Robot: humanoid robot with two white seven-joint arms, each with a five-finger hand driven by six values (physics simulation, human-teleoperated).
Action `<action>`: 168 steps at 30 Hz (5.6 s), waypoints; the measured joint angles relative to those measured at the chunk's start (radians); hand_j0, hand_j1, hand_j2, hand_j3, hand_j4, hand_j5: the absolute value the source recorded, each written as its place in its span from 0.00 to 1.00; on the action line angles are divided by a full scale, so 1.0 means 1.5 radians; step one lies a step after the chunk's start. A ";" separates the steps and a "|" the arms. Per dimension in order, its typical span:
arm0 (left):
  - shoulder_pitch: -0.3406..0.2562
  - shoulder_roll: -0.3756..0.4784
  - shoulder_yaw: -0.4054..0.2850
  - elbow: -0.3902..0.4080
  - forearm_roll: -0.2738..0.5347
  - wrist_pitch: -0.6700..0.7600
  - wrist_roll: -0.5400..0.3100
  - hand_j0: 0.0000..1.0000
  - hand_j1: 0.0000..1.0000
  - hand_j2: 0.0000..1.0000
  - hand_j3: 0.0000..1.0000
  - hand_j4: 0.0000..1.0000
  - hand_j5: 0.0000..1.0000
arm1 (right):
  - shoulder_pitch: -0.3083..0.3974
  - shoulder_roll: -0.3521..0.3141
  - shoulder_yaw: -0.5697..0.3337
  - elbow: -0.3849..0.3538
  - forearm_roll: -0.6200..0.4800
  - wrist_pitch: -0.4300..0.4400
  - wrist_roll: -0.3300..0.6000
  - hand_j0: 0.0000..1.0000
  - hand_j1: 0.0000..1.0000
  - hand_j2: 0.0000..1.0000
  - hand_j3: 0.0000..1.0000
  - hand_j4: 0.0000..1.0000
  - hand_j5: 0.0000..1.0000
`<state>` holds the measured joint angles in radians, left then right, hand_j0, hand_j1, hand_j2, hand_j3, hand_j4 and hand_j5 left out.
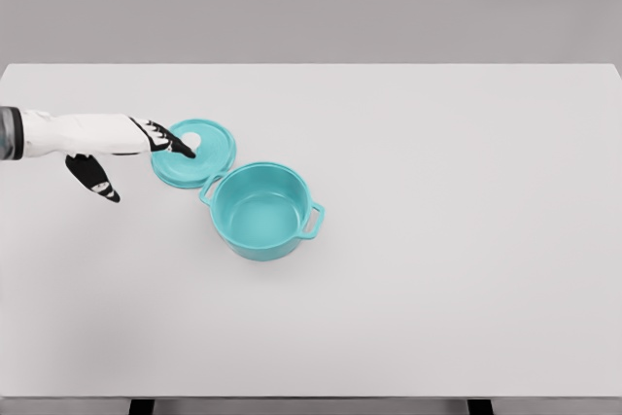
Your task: Cover the pot with left arm
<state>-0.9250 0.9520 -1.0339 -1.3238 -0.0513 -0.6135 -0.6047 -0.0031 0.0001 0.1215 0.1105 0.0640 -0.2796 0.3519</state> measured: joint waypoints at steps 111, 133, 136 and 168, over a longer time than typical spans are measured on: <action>-0.118 -0.305 -0.031 0.429 -0.114 0.000 -0.002 0.44 0.44 0.44 0.44 0.44 0.44 | 0.002 0.000 -0.001 0.000 0.000 0.001 0.000 1.00 1.00 1.00 1.00 1.00 1.00; -0.154 -0.156 -0.059 0.139 -0.063 0.000 0.000 0.45 0.45 0.45 0.45 0.45 0.45 | 0.002 0.000 -0.001 0.000 0.000 0.001 0.000 1.00 1.00 1.00 1.00 1.00 1.00; -0.157 -0.146 -0.080 0.106 -0.055 0.000 0.001 0.45 0.45 0.45 0.45 0.45 0.45 | 0.002 0.000 -0.001 0.000 0.000 0.001 -0.001 1.00 1.00 1.00 1.00 1.00 1.00; -0.162 -0.153 -0.171 -0.020 -0.037 0.000 0.003 0.45 0.45 0.45 0.45 0.45 0.45 | 0.002 0.000 -0.001 0.000 0.000 0.001 0.000 1.00 1.00 1.00 1.00 1.00 1.00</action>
<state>-1.1674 0.7226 -1.2902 -1.3535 -0.1074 -0.6131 -0.5998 0.0000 0.0001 0.1198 0.1105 0.0639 -0.2788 0.3512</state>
